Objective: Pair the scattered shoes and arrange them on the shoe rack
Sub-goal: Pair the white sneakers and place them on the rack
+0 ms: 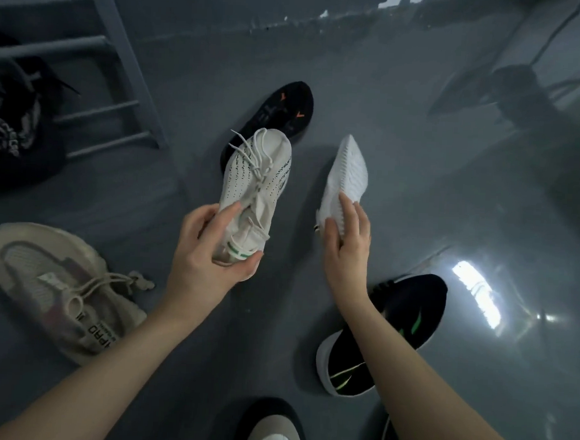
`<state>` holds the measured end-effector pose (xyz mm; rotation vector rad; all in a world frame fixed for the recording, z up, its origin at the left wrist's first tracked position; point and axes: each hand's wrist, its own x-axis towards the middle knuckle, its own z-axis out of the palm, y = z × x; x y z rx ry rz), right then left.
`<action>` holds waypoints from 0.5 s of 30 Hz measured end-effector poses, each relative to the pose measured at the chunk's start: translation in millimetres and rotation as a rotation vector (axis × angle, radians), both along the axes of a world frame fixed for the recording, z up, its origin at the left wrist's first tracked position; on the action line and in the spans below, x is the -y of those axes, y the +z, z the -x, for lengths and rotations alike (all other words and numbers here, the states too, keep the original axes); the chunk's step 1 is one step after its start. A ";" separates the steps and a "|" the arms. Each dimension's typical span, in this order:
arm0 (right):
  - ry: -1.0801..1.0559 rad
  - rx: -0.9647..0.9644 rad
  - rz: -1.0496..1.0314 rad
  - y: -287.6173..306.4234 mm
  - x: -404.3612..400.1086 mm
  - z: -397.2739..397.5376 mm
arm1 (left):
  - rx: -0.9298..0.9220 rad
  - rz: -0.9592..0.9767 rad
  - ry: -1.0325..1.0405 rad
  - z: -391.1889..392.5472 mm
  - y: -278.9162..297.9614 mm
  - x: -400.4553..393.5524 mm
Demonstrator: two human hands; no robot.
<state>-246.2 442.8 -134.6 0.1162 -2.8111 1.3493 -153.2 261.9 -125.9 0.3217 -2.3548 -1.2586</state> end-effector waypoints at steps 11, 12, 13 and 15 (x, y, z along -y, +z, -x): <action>0.130 0.202 0.258 -1.1 35.0 -97.2 | 0.190 0.052 0.064 -68.3 -4.8 35.2; 0.139 0.211 0.263 -3.1 32.3 -99.7 | 0.231 0.080 0.041 -70.4 -10.0 34.4; 0.146 0.222 0.265 -3.4 29.6 -101.4 | 0.263 0.106 0.014 -72.1 -14.7 32.4; 0.165 0.239 0.260 -2.7 24.8 -102.0 | 0.312 0.114 -0.027 -73.4 -20.2 30.0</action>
